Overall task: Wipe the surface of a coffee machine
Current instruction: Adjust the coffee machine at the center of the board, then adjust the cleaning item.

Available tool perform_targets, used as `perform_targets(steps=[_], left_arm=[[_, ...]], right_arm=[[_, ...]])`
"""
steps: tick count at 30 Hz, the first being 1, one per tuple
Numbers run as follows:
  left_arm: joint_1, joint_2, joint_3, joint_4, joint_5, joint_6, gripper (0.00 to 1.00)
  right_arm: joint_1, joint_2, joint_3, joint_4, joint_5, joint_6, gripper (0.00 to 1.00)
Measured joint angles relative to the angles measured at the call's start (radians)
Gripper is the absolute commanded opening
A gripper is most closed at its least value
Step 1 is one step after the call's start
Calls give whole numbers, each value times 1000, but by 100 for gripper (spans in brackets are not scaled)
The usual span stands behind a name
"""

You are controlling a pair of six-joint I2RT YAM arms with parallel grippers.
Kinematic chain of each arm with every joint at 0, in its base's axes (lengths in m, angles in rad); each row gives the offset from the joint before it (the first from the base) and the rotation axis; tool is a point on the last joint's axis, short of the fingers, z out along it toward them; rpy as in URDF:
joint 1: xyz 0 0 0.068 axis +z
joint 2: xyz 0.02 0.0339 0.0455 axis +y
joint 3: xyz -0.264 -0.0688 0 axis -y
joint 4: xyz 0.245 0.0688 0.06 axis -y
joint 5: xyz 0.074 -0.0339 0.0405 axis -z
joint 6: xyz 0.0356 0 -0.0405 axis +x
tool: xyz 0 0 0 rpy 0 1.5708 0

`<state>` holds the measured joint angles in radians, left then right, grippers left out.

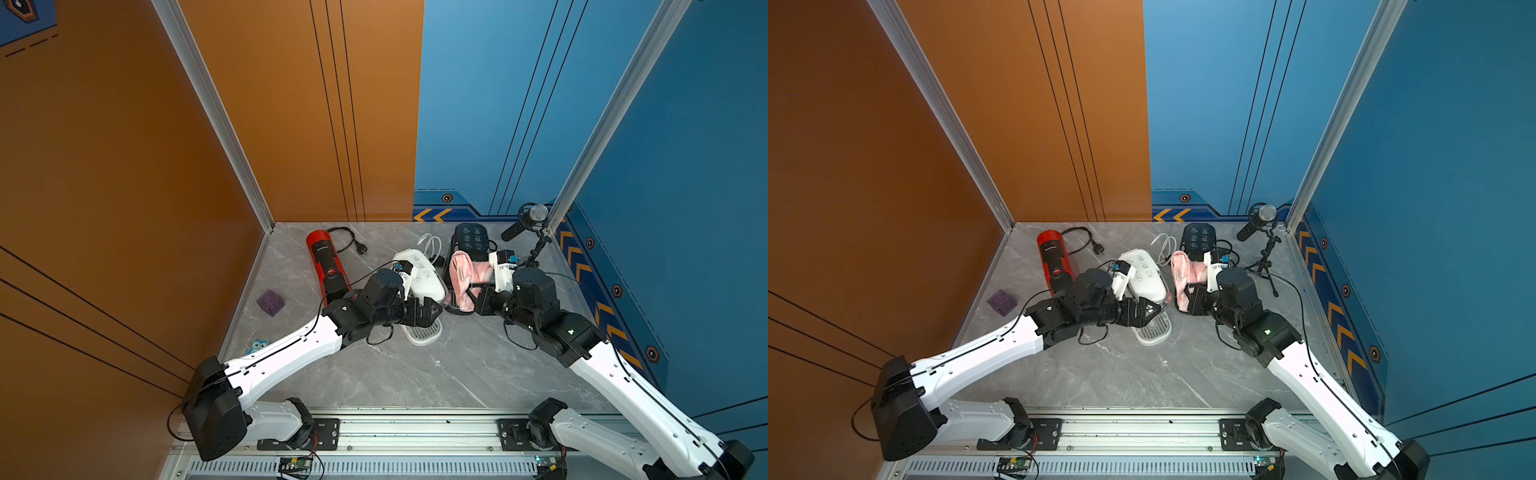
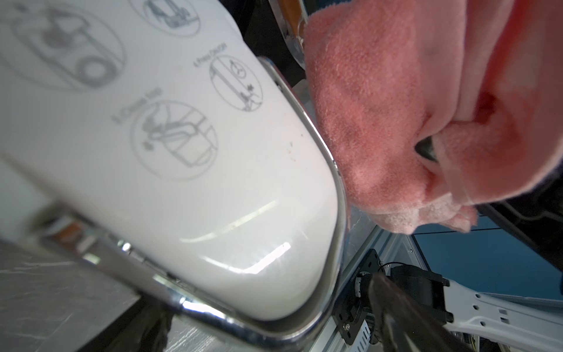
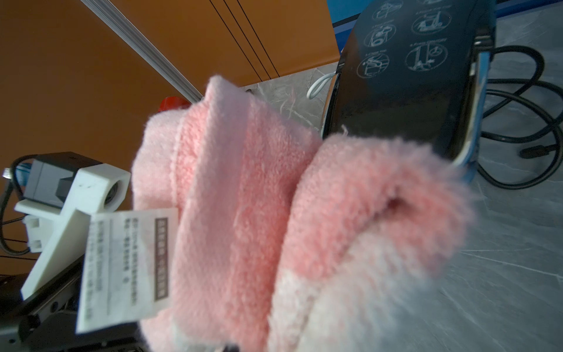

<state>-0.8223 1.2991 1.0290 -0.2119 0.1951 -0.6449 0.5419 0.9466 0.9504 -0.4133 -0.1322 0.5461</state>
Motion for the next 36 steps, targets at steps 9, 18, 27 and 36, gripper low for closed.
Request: perform_targets(steps=[9,18,27,36], left_arm=[[43,-294,-63,-66,1,5,99],[114,-343,-22,-45,87,-14,99],[185,-287,-74,253,192,-193,99],[213,-290,-133,463,192,-323,91]], right_arm=[[-81,-16,0,2,-218,6,0],[-102,-16,4,232,-475,193,0],[24,119,4,598,-539,396,0],[108,174,4,758,-537,458,0]])
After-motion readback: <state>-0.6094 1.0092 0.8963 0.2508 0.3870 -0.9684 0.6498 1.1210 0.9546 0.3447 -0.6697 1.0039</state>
